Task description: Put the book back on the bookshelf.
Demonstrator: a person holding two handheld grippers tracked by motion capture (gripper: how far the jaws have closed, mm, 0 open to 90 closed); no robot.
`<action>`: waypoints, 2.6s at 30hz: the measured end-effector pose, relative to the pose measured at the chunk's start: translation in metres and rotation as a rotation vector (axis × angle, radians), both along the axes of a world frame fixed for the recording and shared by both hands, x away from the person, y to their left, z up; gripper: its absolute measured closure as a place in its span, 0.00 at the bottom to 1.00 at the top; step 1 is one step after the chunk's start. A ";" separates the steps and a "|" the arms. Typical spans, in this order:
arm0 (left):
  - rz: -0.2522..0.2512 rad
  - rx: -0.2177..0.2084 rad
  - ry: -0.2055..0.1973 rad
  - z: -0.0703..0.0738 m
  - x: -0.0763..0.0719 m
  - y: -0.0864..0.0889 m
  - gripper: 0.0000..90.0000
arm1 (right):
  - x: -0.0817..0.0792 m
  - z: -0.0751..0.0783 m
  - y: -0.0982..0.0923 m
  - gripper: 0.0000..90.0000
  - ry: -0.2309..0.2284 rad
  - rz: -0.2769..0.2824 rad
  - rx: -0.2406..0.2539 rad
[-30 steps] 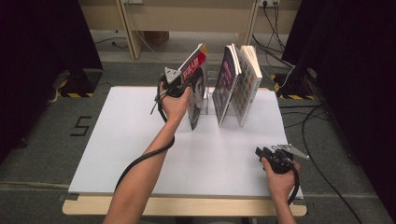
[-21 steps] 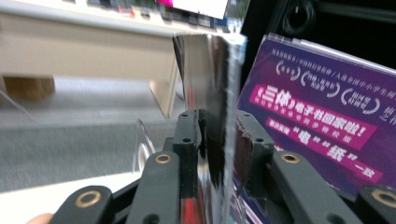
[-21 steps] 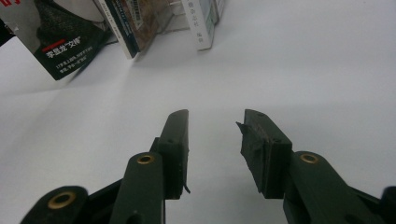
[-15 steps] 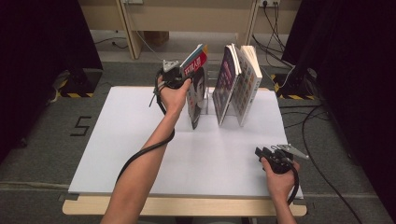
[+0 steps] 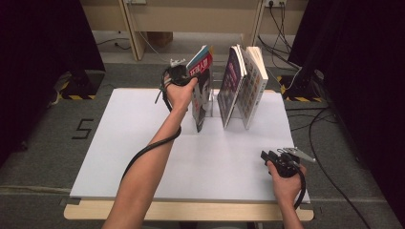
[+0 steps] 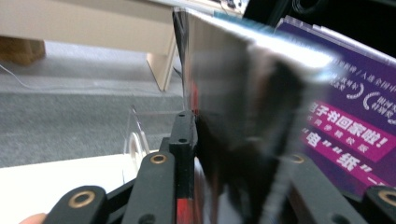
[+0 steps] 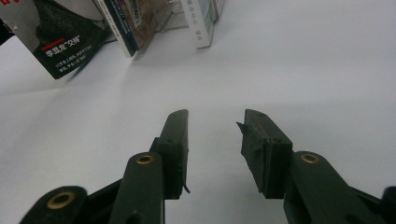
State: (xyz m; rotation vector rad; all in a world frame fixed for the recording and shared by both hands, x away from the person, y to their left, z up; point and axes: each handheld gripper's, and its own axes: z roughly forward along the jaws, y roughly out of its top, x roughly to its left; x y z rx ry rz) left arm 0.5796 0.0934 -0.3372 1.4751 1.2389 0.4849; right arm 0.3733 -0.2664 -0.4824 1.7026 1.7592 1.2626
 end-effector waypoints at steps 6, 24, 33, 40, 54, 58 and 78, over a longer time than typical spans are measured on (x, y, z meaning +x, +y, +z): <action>-0.020 0.037 0.020 0.000 0.001 -0.004 0.88 | 0.000 0.000 0.000 0.68 0.008 -0.001 0.000; -0.043 0.165 -0.028 0.014 -0.010 -0.014 0.96 | 0.001 -0.002 0.000 0.68 0.025 0.003 0.000; 0.003 0.196 -0.174 0.016 -0.018 -0.017 0.96 | 0.001 -0.002 0.000 0.68 0.019 0.002 0.001; 0.078 0.265 -0.229 -0.001 -0.022 -0.012 0.96 | 0.001 -0.001 -0.001 0.68 0.016 -0.001 0.002; 0.156 0.233 -0.229 -0.012 -0.029 0.001 0.91 | 0.000 -0.002 0.000 0.68 0.019 0.005 0.000; 0.162 0.206 -0.210 -0.012 -0.029 0.004 0.87 | 0.001 -0.001 0.000 0.68 0.021 0.006 0.000; 0.150 0.156 -0.148 -0.013 -0.030 0.013 0.71 | 0.001 -0.001 0.001 0.68 0.022 0.007 -0.005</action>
